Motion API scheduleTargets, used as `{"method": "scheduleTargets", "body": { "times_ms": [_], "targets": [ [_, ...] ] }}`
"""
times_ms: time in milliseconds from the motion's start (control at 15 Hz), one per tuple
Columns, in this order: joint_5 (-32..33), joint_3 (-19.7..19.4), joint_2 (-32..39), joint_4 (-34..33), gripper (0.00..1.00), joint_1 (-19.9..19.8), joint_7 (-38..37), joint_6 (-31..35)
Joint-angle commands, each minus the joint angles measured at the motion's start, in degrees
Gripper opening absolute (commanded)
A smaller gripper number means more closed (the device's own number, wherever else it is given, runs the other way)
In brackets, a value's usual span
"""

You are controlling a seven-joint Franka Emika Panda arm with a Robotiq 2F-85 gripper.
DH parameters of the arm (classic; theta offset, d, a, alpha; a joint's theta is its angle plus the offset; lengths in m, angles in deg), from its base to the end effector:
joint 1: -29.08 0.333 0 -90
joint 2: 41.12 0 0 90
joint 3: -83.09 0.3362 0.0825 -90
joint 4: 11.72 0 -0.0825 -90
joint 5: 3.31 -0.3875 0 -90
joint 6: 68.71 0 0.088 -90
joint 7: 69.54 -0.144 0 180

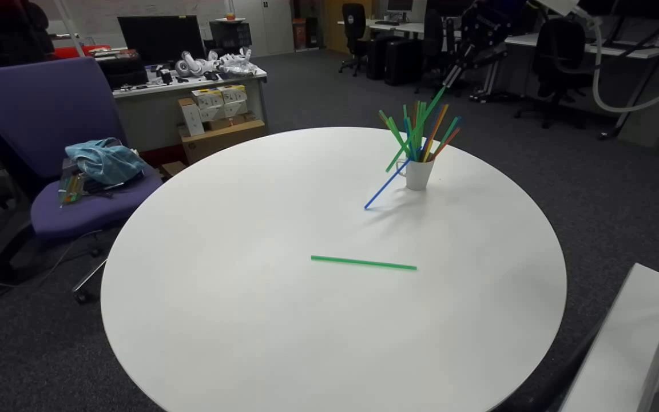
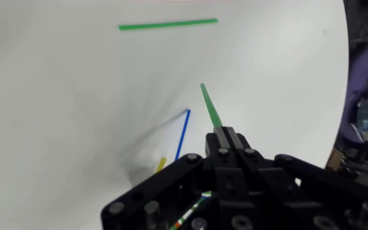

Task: Remove two straws from the cup and place them close to each other on the table

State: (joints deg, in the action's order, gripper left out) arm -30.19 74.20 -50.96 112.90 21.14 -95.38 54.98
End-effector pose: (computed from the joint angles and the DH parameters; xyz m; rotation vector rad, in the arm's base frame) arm 0.5091 -0.1230 0.4689 -2.3764 1.2654 -0.1539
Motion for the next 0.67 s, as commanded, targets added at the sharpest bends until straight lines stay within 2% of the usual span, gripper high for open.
{"method": "scheduleTargets", "body": {
  "times_ms": [0,333,467,600],
  "targets": [
    [-2.10,-0.02,6.69,-2.22,0.00,0.26,1.26,-5.31],
    [-2.83,2.05,14.51,-0.61,0.00,1.62,0.62,-2.89],
    [-2.64,3.46,15.93,1.40,0.00,2.78,1.63,1.42],
    [-2.82,4.85,16.20,3.91,0.00,4.16,3.09,9.40]
  ]
}}
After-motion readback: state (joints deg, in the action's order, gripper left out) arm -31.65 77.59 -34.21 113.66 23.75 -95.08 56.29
